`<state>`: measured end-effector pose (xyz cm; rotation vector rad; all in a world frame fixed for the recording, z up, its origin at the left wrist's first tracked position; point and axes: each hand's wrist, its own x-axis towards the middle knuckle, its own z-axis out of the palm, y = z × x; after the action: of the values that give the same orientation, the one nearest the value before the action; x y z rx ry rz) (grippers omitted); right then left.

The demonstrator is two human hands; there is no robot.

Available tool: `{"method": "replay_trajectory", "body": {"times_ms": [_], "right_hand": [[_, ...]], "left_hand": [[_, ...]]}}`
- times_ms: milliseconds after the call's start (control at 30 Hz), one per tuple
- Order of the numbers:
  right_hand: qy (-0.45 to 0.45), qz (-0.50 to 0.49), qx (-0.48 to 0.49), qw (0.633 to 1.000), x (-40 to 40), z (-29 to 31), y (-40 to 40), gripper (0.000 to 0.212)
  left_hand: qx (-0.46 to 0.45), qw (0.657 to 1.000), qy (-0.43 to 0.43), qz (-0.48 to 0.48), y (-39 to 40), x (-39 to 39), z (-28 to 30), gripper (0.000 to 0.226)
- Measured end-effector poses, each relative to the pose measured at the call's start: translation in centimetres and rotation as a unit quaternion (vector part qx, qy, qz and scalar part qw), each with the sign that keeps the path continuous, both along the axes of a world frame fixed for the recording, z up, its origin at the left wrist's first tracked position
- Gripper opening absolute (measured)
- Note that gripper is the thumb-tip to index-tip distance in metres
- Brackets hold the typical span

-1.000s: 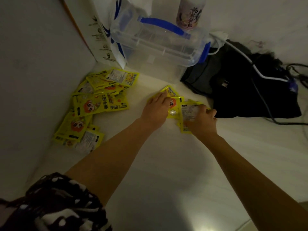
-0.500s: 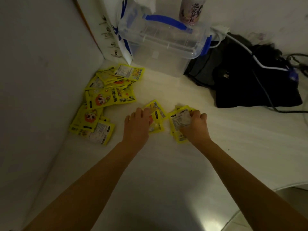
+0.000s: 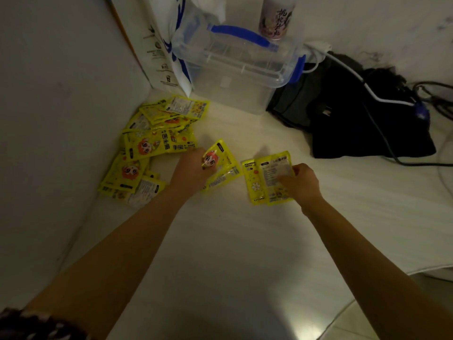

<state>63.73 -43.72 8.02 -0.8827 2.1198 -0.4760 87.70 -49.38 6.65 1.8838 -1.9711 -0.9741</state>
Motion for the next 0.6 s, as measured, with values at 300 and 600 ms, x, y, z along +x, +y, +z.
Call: {"method": "replay_trajectory", "body": {"times_ms": [300, 600], "right_hand": [[0.099, 0.133, 0.090, 0.982, 2.0, -1.0, -1.5, 0.057], [0.050, 0.144, 0.058, 0.987, 3.5, -0.3, -1.4, 0.036]], "left_hand": [[-0.002, 0.988, -0.127, -0.084, -0.6, -1.0, -0.4, 0.046], [-0.061, 0.983, -0.154, -0.084, 2.9, -0.1, -0.3, 0.028]]}}
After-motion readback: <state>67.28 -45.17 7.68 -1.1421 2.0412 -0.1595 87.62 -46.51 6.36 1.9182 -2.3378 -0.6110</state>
